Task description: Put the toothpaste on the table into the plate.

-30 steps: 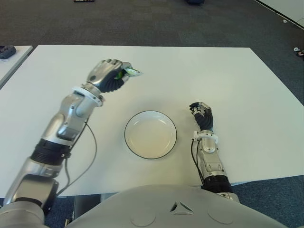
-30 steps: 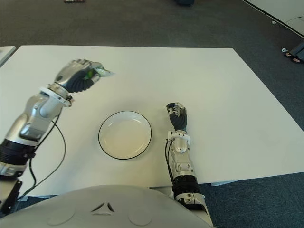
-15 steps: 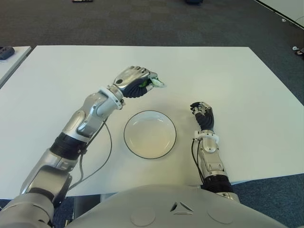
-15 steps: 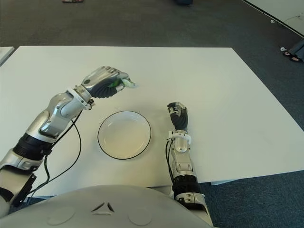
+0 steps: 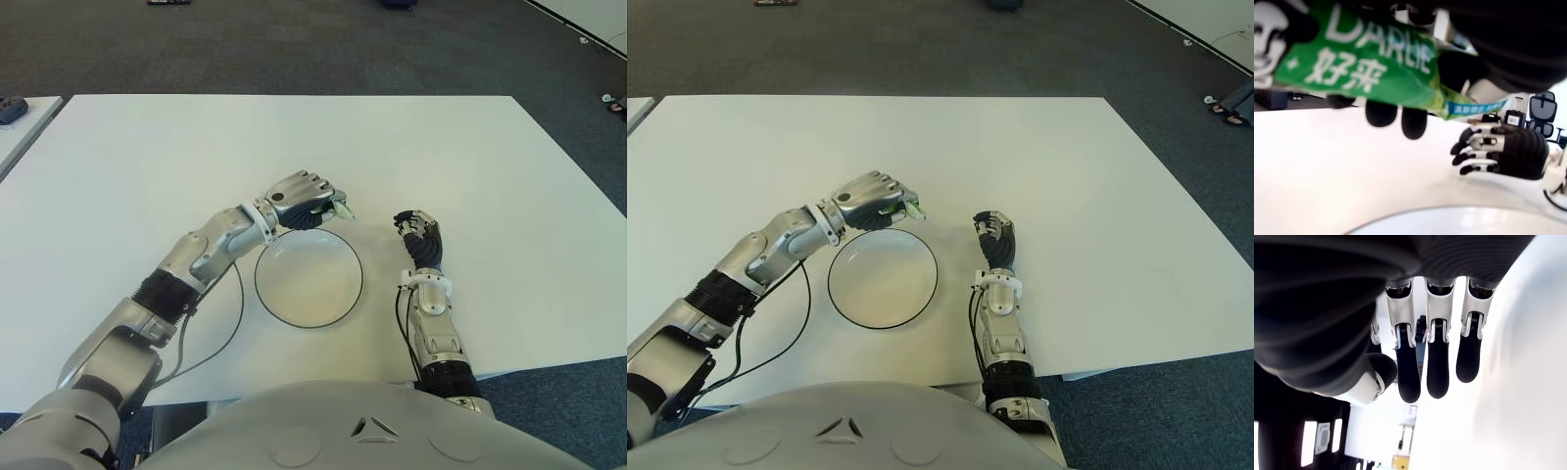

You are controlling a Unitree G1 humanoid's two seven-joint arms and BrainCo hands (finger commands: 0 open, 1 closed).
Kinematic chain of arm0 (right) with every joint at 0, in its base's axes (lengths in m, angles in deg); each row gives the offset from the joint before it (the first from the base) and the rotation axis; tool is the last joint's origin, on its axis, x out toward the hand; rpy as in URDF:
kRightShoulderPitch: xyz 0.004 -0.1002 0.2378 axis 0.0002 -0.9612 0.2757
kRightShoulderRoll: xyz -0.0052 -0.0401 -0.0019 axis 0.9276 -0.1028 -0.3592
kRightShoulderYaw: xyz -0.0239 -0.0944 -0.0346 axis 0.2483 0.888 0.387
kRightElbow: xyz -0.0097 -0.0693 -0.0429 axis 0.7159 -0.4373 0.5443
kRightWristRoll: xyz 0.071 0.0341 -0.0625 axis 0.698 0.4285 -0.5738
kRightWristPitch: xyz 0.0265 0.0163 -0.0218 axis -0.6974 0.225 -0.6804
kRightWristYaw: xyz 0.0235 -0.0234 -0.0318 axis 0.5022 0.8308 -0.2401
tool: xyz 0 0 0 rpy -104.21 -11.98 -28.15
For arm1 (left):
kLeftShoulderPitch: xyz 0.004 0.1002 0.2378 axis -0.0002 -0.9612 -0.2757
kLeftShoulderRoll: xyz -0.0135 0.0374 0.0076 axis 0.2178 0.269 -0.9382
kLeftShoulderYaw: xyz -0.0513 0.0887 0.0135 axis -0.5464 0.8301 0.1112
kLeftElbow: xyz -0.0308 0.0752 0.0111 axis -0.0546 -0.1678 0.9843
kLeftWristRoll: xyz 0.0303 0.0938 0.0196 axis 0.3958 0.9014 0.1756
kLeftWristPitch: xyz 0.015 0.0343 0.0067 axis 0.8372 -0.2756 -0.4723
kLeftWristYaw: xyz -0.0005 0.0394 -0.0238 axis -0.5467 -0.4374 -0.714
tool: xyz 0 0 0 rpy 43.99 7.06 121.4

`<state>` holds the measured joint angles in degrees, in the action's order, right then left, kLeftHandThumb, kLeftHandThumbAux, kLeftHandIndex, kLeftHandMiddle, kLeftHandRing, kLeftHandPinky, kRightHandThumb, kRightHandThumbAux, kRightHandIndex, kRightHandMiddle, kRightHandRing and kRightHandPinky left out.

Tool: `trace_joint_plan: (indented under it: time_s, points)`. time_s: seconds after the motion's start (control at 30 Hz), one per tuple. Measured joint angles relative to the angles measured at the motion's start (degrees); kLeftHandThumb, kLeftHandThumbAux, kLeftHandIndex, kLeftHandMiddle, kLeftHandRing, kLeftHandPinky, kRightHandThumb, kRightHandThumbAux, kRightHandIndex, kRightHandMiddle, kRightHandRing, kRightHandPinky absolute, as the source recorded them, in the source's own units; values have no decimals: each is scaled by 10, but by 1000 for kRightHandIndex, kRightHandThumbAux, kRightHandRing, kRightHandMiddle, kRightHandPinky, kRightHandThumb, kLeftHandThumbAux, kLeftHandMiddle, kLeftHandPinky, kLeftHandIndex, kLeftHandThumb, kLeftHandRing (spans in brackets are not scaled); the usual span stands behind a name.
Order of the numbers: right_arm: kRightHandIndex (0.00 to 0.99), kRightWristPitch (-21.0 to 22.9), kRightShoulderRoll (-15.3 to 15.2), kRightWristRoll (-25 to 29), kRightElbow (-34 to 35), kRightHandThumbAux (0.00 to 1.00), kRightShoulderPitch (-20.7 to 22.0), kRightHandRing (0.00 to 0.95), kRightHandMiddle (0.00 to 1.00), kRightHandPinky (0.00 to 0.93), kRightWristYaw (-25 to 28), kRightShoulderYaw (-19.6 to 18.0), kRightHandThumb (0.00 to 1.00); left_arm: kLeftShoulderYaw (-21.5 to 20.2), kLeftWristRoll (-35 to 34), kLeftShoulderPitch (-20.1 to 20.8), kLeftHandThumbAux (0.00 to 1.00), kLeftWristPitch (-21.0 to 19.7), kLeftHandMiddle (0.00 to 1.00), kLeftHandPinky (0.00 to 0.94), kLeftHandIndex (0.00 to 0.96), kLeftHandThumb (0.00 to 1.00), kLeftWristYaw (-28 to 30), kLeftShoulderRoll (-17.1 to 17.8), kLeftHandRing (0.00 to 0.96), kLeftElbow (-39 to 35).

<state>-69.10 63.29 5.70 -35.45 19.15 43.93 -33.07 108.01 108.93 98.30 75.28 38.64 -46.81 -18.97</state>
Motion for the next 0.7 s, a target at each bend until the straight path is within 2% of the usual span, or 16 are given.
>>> trace_joint_plan:
  time_s: [0.23,0.7]
  points:
    - [423,0,0,0,0,731,0,420,449,424,0,-2,709,34,41,13,671,39,583,688,414,844,-17,6,713,47]
    - [424,0,-2,-1,0,731,0,425,454,422,0,-4,708,53,45,14,672,97,576,697,409,843,-32,17,713,82]
